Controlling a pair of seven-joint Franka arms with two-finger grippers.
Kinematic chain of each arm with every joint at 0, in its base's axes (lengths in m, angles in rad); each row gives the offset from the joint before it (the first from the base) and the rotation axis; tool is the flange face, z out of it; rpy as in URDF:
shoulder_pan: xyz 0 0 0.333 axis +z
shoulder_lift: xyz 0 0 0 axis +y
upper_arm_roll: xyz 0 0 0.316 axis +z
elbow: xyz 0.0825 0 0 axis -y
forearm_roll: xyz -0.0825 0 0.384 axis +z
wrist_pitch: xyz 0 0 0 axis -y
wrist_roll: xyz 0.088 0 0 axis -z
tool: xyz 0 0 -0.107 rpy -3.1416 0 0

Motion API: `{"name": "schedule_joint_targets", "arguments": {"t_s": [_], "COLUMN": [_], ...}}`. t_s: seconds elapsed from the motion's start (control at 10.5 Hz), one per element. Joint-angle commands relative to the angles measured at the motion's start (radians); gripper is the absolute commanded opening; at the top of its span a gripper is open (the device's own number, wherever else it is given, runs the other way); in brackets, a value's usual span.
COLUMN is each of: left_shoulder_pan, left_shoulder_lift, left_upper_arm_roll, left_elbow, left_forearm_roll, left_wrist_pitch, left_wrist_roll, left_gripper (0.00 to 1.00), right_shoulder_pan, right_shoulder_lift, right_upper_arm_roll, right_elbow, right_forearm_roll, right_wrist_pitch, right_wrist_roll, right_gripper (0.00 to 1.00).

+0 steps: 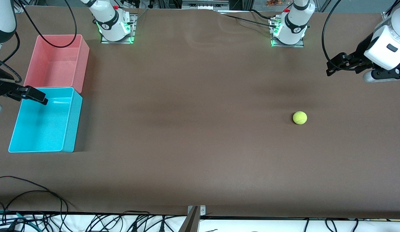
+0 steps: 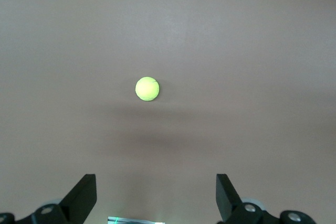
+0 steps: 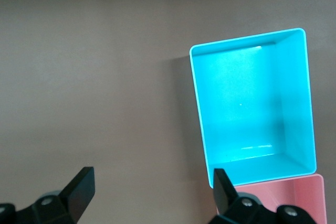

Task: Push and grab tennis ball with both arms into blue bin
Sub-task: 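Move the left gripper down toward the tennis ball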

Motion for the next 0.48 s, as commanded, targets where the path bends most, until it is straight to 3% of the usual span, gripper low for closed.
{"name": "schedule_joint_targets", "arguments": {"t_s": [0.0, 0.38], "left_shoulder_pan": [-0.001, 0.004], "left_shoulder_lift": [-0.001, -0.001], "left_upper_arm_roll": [-0.033, -0.027], "left_elbow": [0.011, 0.011], "left_forearm_roll": [-0.005, -0.005], "left_wrist_pitch": [-0.016, -0.016], "left_wrist_roll": [-0.011, -0.01], "left_gripper": [1.0, 1.0], "right_shoulder_pan": [-0.006, -0.005], "right_shoulder_lift": [0.012, 0.014], "right_upper_arm_roll": [0.002, 0.002], "right_elbow": [0.026, 0.026], "right_forearm_roll": [-0.003, -0.004], "right_wrist_pitch": [-0.006, -0.006], "right_wrist_roll": [-0.003, -0.003], "right_gripper": [1.0, 1.0]}}
